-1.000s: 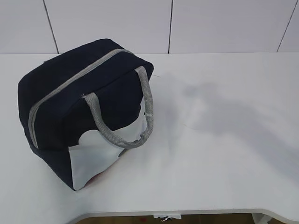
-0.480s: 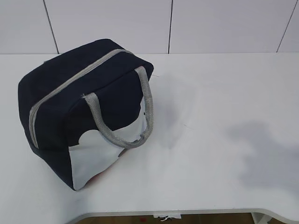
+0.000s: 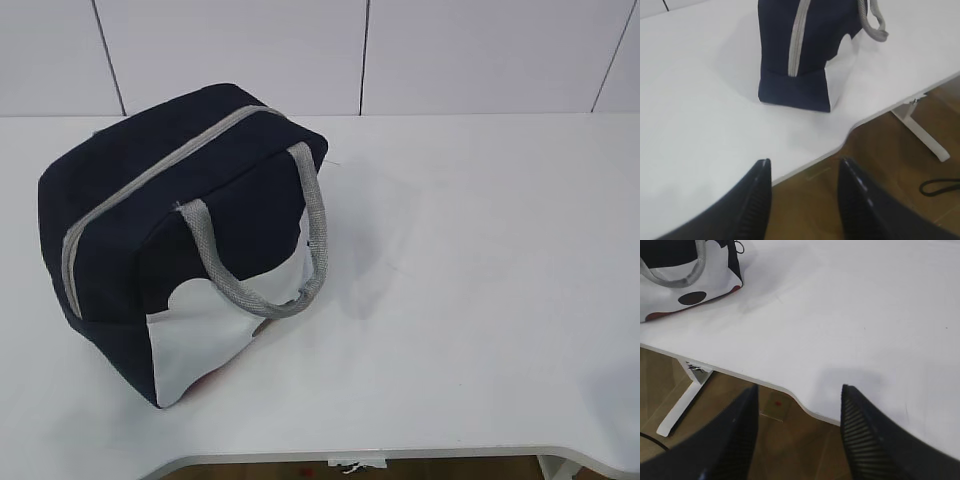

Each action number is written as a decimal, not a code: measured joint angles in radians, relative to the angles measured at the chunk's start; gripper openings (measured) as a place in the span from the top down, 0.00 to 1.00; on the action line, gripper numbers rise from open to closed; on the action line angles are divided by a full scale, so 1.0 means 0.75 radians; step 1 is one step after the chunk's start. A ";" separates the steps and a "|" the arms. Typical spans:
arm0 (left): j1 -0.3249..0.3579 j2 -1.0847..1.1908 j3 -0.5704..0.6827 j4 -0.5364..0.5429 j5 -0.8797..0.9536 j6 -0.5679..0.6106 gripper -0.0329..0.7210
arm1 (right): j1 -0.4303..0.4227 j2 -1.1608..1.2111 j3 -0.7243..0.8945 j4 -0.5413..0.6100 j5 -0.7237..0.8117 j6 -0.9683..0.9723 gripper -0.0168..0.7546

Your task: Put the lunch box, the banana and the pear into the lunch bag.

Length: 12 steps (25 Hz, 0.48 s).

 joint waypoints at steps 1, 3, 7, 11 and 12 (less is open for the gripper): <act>0.000 -0.040 0.021 0.001 0.003 0.000 0.52 | 0.000 -0.005 0.002 -0.004 0.003 0.000 0.44; 0.002 -0.040 0.069 0.001 -0.004 0.000 0.52 | 0.000 -0.005 0.019 -0.006 0.003 -0.008 0.44; 0.002 -0.040 0.179 0.017 -0.054 0.000 0.52 | 0.000 -0.005 0.105 0.006 -0.018 -0.013 0.44; 0.002 -0.040 0.197 0.041 -0.127 0.000 0.52 | 0.000 -0.005 0.165 0.052 -0.085 -0.018 0.44; 0.002 -0.040 0.222 0.052 -0.166 -0.002 0.52 | 0.000 -0.005 0.182 0.066 -0.124 -0.027 0.44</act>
